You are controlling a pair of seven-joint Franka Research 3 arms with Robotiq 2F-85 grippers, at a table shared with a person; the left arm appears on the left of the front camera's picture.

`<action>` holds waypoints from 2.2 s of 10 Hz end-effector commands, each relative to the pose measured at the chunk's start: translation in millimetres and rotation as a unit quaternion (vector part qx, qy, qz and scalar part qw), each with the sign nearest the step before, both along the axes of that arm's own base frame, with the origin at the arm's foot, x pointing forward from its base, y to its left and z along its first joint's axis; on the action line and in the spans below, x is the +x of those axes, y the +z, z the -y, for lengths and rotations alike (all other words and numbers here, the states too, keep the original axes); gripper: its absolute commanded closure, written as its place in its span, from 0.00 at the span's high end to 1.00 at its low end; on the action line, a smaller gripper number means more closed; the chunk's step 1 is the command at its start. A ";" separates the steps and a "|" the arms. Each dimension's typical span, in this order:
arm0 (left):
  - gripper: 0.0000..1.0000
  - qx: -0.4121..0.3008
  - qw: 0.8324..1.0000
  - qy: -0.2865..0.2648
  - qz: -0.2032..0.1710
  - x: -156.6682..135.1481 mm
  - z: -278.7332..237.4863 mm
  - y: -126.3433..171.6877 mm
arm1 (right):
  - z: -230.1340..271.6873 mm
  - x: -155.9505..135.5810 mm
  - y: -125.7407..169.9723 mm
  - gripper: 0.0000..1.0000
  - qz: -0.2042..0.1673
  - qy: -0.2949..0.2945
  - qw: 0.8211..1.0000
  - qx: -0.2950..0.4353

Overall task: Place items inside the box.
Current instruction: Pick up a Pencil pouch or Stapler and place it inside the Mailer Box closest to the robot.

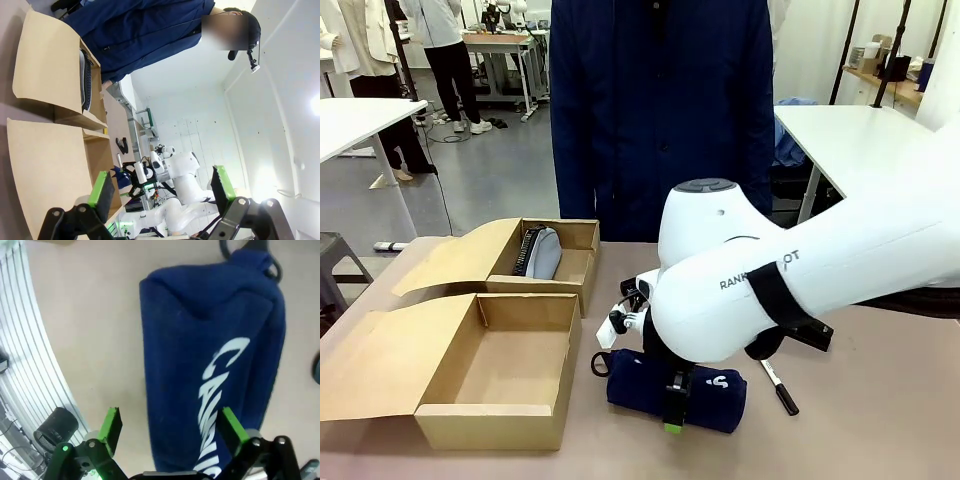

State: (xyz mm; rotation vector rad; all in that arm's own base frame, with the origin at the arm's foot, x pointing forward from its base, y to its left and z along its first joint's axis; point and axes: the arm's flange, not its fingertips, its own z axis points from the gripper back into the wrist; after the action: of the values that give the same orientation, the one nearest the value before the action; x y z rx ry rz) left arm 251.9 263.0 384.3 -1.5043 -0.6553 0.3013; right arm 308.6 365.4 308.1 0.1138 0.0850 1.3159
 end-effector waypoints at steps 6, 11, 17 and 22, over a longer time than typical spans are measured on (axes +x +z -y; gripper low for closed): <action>1.00 0.004 1.000 -0.005 0.013 -2.9 0.7 0.6 | 0.0 4.2 -3.2 0.00 -0.021 -0.005 1.000 0.022; 1.00 0.004 1.000 -0.005 0.013 -2.9 0.7 0.6 | -0.7 -2.8 5.1 0.00 -0.023 -0.011 0.999 0.026; 1.00 0.004 1.000 -0.005 0.013 -2.9 0.7 0.6 | 30.1 -64.3 69.8 0.00 -0.073 -0.111 0.991 0.018; 1.00 0.004 1.000 -0.005 0.013 -2.9 0.7 0.6 | 119.0 -91.8 119.6 0.00 -0.094 -0.735 0.653 0.158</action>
State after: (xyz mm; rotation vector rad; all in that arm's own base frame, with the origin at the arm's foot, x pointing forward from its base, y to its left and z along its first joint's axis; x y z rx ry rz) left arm 251.9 263.1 384.4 -1.5043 -0.6554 0.3012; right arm 230.4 288.4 415.0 0.3670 0.1756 0.6696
